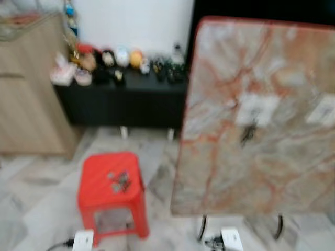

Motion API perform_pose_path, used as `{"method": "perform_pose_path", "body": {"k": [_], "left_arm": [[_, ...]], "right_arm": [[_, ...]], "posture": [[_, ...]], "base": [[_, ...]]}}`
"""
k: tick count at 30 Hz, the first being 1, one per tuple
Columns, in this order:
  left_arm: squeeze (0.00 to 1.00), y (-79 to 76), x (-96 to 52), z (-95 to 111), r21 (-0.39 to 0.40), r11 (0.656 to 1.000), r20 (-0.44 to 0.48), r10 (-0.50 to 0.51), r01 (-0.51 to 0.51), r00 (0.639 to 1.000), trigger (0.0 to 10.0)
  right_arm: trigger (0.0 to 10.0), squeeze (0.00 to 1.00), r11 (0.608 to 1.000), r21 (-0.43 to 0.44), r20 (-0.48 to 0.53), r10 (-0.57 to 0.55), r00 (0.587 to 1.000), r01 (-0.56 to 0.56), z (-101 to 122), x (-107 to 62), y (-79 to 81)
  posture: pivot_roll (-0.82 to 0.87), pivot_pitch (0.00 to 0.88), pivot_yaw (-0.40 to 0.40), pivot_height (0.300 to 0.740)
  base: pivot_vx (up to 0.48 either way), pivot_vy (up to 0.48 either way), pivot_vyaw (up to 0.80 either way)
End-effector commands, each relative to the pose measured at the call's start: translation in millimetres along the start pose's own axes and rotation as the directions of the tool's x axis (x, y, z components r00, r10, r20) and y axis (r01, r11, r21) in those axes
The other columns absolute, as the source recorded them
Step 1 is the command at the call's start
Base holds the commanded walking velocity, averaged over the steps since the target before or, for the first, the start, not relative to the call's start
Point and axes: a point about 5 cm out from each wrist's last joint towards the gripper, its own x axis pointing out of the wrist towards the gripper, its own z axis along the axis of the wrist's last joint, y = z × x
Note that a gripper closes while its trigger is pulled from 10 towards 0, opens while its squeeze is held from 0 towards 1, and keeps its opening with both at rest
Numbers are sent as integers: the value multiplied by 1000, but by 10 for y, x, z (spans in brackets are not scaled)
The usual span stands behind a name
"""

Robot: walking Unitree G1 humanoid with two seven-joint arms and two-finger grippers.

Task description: Hang keys on a hook

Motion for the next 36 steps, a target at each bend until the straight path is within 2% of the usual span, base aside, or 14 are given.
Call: {"method": "perform_pose_path", "body": {"k": [1,26,32,36], "left_arm": [[0,-51,-12,-77,-2,1000,-26,-14,13,1000,10000],[0,-35,-10,-57,-2,1000,-15,-11,11,1000,10000],[0,-35,-10,-48,-2,1000,-7,-7,6,1000,10000],[0,-37,-12,-42,-32,999,8,-1,2,1000,10000]], "right_arm": [[10000,0,1000,11,-12,-19,1000,19,-49,-15,-71],[10000,0,1000,26,-16,-16,1000,17,-67,-17,-57],[10000,0,1000,24,-16,-18,1000,18,-63,-16,-62],[10000,0,1000,20,-18,-17,1000,17,-63,-16,-66]], "posture": [[57,0,-58,740],[61,0,-54,740],[62,0,-58,740],[66,0,-64,740]], "base": [[0,480,0],[0,471,0],[0,0,0],[0,0,0]]}}
